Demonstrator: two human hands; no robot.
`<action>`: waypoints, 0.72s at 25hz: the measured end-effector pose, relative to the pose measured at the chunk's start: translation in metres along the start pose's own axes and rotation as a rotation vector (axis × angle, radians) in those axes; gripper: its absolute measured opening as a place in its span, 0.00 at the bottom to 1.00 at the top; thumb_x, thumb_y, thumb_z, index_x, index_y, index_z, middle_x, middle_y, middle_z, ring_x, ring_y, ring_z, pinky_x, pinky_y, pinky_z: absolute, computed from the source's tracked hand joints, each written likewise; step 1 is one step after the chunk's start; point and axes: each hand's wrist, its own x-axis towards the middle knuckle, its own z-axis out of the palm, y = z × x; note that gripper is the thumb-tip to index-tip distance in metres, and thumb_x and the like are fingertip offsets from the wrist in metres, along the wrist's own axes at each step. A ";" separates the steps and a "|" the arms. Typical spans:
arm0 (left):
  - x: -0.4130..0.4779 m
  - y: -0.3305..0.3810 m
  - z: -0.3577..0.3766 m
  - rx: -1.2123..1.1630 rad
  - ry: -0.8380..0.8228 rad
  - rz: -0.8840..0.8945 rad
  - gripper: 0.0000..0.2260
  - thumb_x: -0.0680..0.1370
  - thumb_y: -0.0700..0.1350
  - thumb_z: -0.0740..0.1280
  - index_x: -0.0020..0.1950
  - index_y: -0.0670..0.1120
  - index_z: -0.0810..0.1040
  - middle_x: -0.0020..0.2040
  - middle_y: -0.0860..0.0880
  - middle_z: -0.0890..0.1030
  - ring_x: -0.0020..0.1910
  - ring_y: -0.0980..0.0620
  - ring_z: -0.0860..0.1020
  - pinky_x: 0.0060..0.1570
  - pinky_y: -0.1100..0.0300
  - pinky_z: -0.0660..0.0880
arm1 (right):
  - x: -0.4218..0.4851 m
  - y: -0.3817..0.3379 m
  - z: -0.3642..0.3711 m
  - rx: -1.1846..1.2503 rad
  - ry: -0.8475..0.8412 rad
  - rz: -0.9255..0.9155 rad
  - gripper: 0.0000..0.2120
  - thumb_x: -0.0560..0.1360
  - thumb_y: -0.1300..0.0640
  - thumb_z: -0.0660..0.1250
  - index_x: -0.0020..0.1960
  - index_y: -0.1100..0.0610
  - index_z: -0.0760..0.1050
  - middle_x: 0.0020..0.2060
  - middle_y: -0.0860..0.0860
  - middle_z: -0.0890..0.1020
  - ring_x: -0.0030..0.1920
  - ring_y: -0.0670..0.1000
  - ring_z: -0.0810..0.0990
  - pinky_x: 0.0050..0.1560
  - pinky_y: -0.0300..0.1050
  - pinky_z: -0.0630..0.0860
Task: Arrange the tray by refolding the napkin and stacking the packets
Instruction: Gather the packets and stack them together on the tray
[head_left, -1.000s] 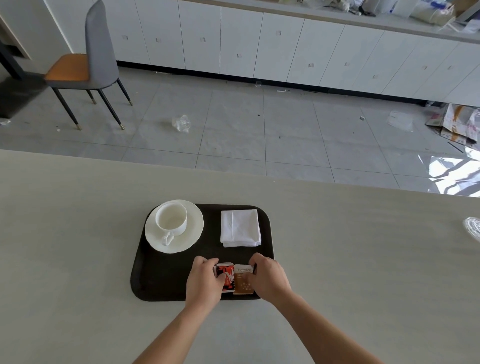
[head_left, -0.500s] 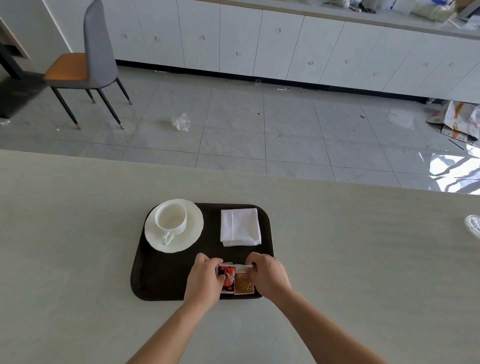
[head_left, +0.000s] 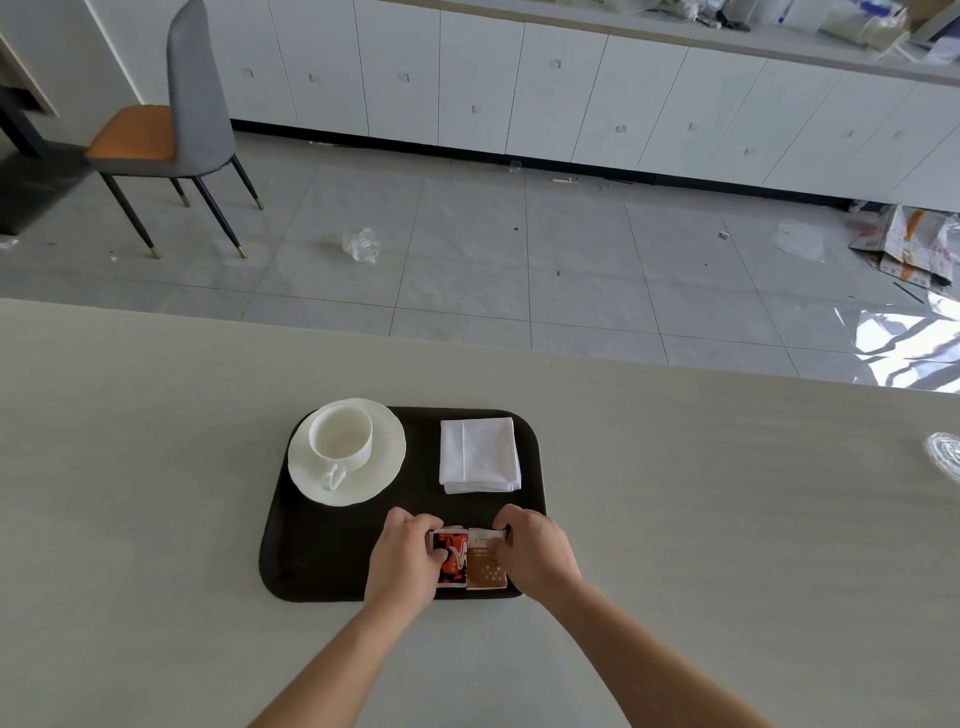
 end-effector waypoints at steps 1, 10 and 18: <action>0.000 0.000 0.000 0.001 0.003 -0.001 0.16 0.74 0.45 0.73 0.61 0.50 0.78 0.53 0.53 0.71 0.42 0.57 0.76 0.39 0.72 0.70 | 0.000 0.000 0.000 -0.002 -0.004 0.002 0.04 0.77 0.54 0.65 0.52 0.49 0.75 0.46 0.48 0.79 0.43 0.49 0.77 0.33 0.37 0.70; -0.002 -0.001 0.001 0.045 0.020 0.038 0.11 0.77 0.43 0.68 0.60 0.49 0.78 0.53 0.52 0.72 0.43 0.56 0.76 0.42 0.67 0.76 | -0.002 -0.002 -0.001 -0.009 -0.025 -0.006 0.04 0.78 0.54 0.65 0.53 0.48 0.74 0.46 0.48 0.78 0.43 0.48 0.77 0.33 0.36 0.70; -0.004 -0.003 0.002 -0.038 0.047 -0.012 0.15 0.77 0.43 0.69 0.64 0.48 0.77 0.53 0.52 0.73 0.42 0.56 0.77 0.42 0.67 0.74 | -0.010 -0.012 -0.003 -0.176 0.098 -0.187 0.20 0.79 0.46 0.65 0.69 0.39 0.69 0.51 0.46 0.71 0.52 0.49 0.72 0.41 0.40 0.73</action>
